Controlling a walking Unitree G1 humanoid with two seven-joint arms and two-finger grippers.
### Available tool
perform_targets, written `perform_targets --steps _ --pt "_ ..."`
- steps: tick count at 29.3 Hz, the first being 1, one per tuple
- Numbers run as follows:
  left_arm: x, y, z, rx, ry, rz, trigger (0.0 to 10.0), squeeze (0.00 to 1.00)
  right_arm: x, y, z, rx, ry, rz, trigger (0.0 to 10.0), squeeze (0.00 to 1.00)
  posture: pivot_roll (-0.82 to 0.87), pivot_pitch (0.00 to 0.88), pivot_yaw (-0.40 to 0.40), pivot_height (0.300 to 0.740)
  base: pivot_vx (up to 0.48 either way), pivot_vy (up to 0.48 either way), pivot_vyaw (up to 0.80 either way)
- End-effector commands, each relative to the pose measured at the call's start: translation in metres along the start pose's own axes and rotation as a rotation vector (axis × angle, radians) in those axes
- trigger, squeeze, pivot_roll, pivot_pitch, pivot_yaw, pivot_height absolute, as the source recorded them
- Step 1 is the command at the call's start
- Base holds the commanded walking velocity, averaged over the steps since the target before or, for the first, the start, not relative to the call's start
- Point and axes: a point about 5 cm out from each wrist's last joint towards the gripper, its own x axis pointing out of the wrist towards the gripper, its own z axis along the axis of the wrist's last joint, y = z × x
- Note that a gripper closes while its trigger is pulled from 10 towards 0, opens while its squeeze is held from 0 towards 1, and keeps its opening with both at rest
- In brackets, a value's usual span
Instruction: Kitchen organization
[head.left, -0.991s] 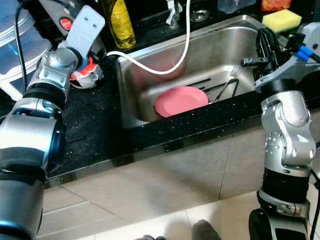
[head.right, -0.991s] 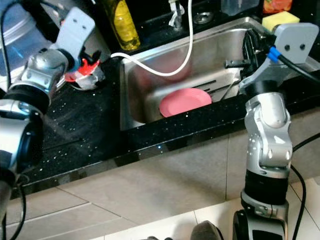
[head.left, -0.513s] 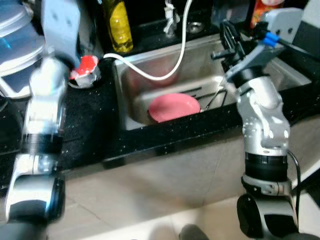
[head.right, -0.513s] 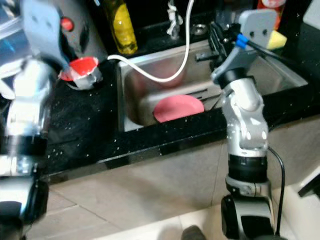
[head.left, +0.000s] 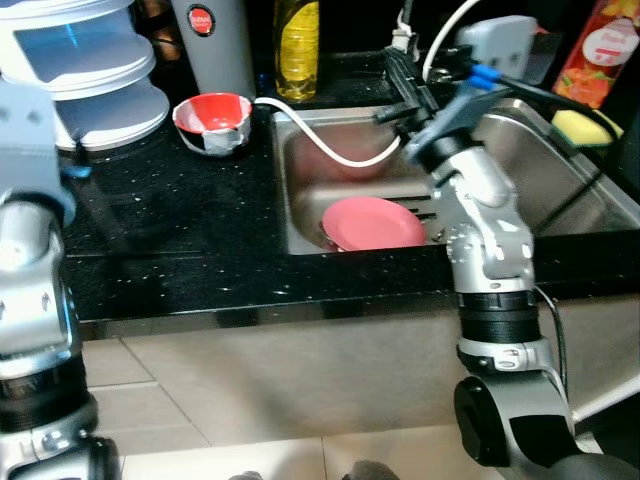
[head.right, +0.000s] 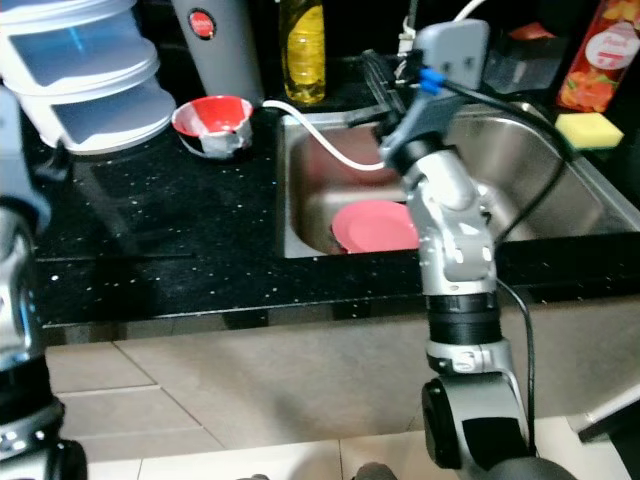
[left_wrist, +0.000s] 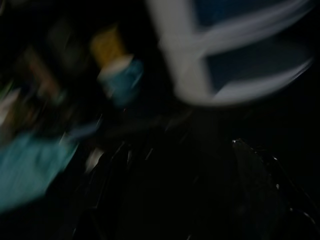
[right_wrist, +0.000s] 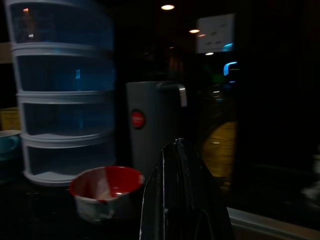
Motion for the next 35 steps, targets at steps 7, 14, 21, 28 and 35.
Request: perform_targets --steps 7,14,21,28,35 --pt "-0.014 -0.005 -0.034 -0.006 0.173 0.07 10.0 0.0 0.003 0.001 0.0 0.013 -0.022 0.015 10.0 0.0 0.09 0.039 0.001 0.74 0.0 0.0 0.0" --pt "-0.02 -0.02 -0.07 -0.08 0.287 0.116 10.0 0.0 0.001 -0.001 0.0 0.006 -0.03 0.005 10.0 0.0 0.08 0.03 0.011 0.74 0.0 0.0 0.0" --pt "-0.027 -0.036 -0.08 -0.169 0.357 0.091 10.0 0.0 0.001 -0.003 0.002 -0.004 -0.038 -0.001 10.0 0.0 0.07 0.029 0.016 0.74 0.0 0.0 0.0" --pt "-0.033 -0.079 -0.096 -0.481 0.557 -0.051 10.0 0.0 0.001 -0.006 0.003 -0.012 -0.041 -0.008 10.0 0.0 0.05 0.032 0.012 0.74 0.0 0.0 0.0" --pt "-0.022 -0.125 -0.062 -0.466 0.484 -0.332 10.0 0.0 0.001 -0.006 0.003 -0.007 -0.046 -0.016 10.0 0.0 0.08 0.047 0.017 0.74 0.0 0.0 0.0"
